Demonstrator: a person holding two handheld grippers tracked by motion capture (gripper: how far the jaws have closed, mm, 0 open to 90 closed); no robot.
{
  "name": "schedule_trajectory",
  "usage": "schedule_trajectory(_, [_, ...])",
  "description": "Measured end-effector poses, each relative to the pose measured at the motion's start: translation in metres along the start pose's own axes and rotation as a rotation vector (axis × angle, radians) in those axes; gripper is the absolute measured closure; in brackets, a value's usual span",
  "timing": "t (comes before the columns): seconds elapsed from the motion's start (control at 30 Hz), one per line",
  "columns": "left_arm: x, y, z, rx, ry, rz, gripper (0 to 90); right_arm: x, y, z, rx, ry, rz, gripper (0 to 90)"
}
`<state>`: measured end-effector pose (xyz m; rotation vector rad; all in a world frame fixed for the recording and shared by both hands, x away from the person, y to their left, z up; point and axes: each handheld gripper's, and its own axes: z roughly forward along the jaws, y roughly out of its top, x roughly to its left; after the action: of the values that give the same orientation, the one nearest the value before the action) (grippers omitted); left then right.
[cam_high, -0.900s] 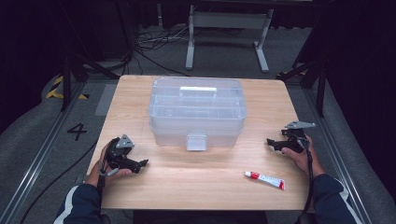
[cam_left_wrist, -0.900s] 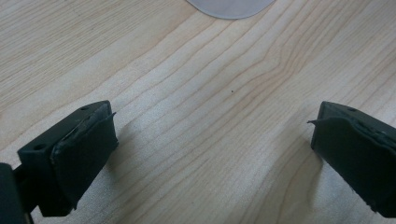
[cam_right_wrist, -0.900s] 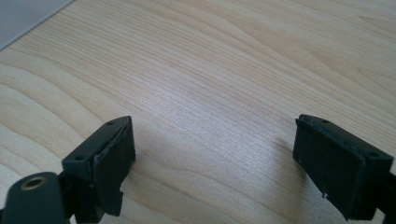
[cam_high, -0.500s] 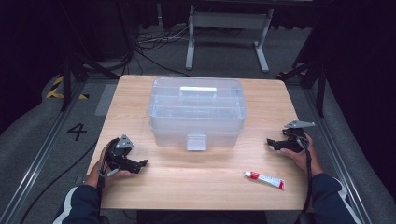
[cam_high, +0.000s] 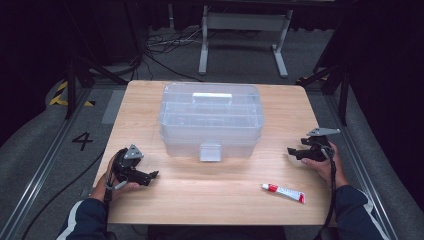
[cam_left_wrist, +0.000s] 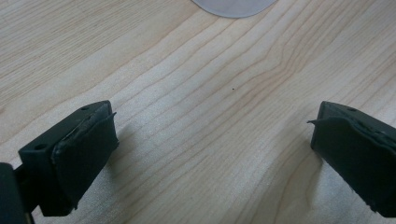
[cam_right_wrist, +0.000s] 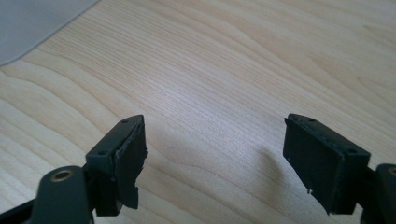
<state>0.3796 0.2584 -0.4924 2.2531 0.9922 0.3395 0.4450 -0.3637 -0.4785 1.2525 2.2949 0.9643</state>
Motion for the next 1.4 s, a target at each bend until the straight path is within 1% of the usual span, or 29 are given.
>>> schedule_trajectory(0.13, [0.000,0.000,0.000,0.000,0.000,-0.001,0.6,0.003,0.004,-0.007,-0.023,0.001,-0.018,22.4])
schedule_trajectory(0.27, [0.000,0.000,0.000,0.000,0.000,-0.001,0.6,0.004,0.008,-0.015,-0.057,0.000,-0.024,23.3])
schedule_trajectory(0.4, [0.000,0.000,0.000,0.001,-0.001,0.001,0.5,0.008,0.013,-0.025,-0.092,-0.008,-0.051,24.6])
schedule_trajectory(0.43, [0.000,0.000,0.000,0.001,-0.001,0.001,0.5,0.008,0.013,-0.025,-0.092,-0.008,-0.051,24.6])
schedule_trajectory(0.67, [0.000,0.000,0.000,0.000,0.000,0.000,0.6,0.015,0.020,-0.039,-0.142,-0.002,-0.071,26.5])
schedule_trajectory(0.73, [0.000,0.000,0.000,0.000,0.000,0.000,0.5,0.018,0.023,-0.044,-0.160,0.008,-0.079,27.5])
schedule_trajectory(0.83, [0.000,0.000,0.000,0.000,0.000,0.000,0.5,0.020,0.025,-0.048,-0.165,0.008,-0.086,27.7])
schedule_trajectory(0.9, [0.000,0.000,0.000,0.000,0.000,0.000,0.5,0.024,0.028,-0.052,-0.179,0.019,-0.099,28.7])
schedule_trajectory(1.03, [0.000,0.000,0.000,0.000,0.000,0.000,0.5,0.028,0.031,-0.056,-0.190,0.023,-0.115,29.9])
schedule_trajectory(1.07, [0.000,0.000,0.000,0.000,0.000,0.000,0.5,0.030,0.033,-0.058,-0.195,0.036,-0.123,30.0])
schedule_trajectory(1.3, [0.000,0.000,0.000,0.000,0.000,0.000,0.5,0.038,0.041,-0.067,-0.221,0.032,-0.149,31.1])
schedule_trajectory(1.4, [-0.001,0.000,0.000,-0.003,-0.001,-0.005,0.8,0.043,0.050,-0.075,-0.247,0.032,-0.169,32.0])
